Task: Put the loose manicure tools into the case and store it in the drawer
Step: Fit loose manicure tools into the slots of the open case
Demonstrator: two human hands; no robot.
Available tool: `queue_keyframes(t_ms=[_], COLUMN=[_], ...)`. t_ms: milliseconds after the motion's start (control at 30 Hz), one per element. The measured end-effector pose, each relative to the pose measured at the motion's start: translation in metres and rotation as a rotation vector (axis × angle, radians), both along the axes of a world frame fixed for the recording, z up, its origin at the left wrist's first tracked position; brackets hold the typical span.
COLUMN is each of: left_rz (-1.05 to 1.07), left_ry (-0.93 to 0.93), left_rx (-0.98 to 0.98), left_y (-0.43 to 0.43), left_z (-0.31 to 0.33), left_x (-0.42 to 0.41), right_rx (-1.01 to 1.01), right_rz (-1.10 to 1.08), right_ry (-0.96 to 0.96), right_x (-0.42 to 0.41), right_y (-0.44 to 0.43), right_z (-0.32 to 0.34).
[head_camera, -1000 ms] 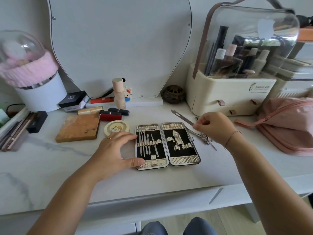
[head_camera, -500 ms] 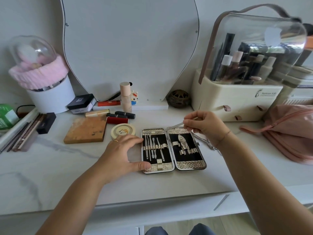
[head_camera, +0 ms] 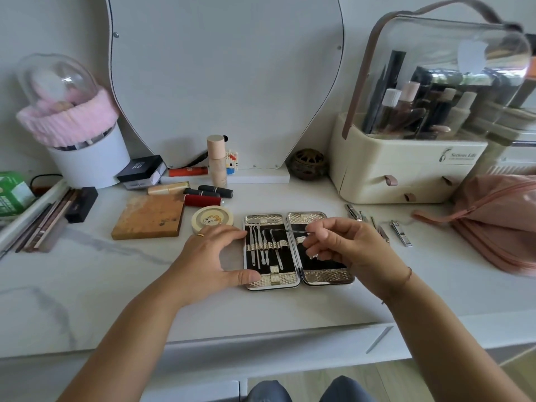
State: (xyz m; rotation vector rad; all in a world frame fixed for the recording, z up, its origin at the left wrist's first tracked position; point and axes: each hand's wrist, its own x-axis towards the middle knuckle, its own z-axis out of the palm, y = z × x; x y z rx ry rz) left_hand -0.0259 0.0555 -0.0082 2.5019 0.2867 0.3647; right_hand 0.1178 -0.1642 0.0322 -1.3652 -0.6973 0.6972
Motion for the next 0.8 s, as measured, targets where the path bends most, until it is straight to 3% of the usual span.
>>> queue_keyframes(t_ms=[133, 300, 533, 800], left_rz=[0.006, 0.018, 0.009, 0.006], left_ry=[0.008, 0.013, 0.011, 0.014], left_rx=[-0.001, -0.013, -0.018, 0.002], left_y=[-0.002, -0.004, -0.008, -0.006], left_z=[0.003, 0.005, 0.009, 0.008], left_x=[-0.001, -0.001, -0.003, -0.002], right_rx=[-0.037, -0.228, -0.439, -0.49], right_rz=[0.097, 0.136, 0.173, 0.196], right_ry=[0.146, 0.287, 0.304, 0.581], right_x=[-0.006, -0.014, 0.0, 0.013], right_y=[-0.003, 0.009, 0.045, 0.073], right_z=[0.006, 0.012, 0.008, 0.011])
